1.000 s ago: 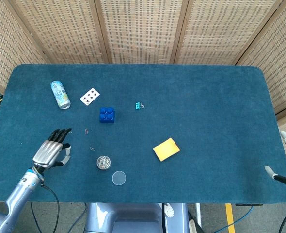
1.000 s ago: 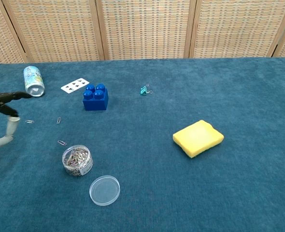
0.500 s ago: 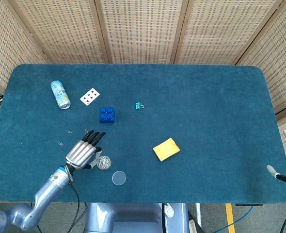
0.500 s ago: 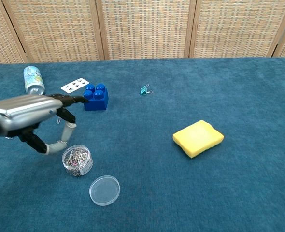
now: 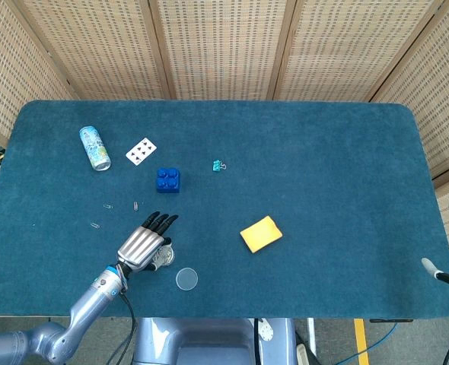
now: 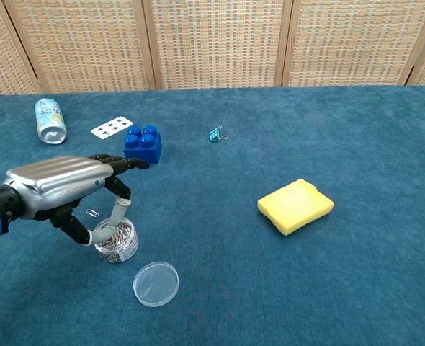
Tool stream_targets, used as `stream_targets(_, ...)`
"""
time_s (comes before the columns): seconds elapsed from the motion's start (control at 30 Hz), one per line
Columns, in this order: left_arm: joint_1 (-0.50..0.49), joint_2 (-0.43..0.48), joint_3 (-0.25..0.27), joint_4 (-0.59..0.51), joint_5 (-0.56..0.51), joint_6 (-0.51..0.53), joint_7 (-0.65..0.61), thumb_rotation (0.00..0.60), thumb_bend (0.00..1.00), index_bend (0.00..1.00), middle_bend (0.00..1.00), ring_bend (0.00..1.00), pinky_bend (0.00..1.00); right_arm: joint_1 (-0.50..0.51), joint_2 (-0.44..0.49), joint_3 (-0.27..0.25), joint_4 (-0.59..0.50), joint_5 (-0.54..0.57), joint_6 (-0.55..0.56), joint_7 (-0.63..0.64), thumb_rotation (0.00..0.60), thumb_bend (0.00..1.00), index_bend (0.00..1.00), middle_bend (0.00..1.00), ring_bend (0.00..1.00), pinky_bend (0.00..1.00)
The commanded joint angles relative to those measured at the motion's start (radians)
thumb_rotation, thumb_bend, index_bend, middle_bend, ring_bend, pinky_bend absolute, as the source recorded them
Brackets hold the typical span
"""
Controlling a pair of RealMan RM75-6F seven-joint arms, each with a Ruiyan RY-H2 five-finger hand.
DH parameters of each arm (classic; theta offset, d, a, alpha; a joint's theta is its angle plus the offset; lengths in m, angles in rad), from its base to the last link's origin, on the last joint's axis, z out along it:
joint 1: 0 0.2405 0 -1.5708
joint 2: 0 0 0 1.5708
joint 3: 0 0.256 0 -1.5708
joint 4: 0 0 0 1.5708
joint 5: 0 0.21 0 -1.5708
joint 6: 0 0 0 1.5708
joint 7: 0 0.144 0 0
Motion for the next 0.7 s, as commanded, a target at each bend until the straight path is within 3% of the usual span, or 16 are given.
stream_targets(0.03, 0.0, 0.002, 0.002, 0.002, -0.004, 0.008, 0.007, 0.6, 0.38, 0.68, 0.0, 0.0, 0.0, 0.0, 0.0, 0.0, -0.001, -0.001, 0.001, -0.001, 0.6, 0.0, 0.0, 0.0, 0.0, 0.0)
stream_targets(0.27, 0.0, 0.001, 0.008, 0.013, -0.021, 0.02, 0.014, 0.6, 0.38, 0.64, 0.0, 0.0, 0.0, 0.0, 0.0, 0.0, 0.0, 0.001, 0.001, -0.002, 0.6, 0.0, 0.0, 0.0, 0.0, 0.0)
stream_targets(0.43, 0.0, -0.002, 0.009, 0.013, -0.034, 0.028, 0.02, 0.6, 0.2, 0.09, 0.0, 0.0, 0.0, 0.0, -0.001, 0.0, -0.002, 0.001, 0.001, -0.004, 0.6, 0.0, 0.0, 0.0, 0.0, 0.0)
stream_targets(0.5, 0.001, -0.001, 0.006, 0.008, -0.032, 0.032, 0.007, 0.6, 0.17, 0.03, 0.0, 0.0, 0.0, 0.0, -0.001, 0.0, -0.002, 0.0, 0.001, -0.004, 0.6, 0.0, 0.0, 0.0, 0.0, 0.0)
stream_targets(0.7, 0.005, 0.021, 0.004, -0.01, -0.01, 0.044, -0.051, 0.6, 0.15, 0.0, 0.0, 0.0, 0.0, -0.001, 0.0, 0.001, -0.002, 0.002, 0.002, 0.0, 0.6, 0.0, 0.0, 0.0, 0.0, 0.0)
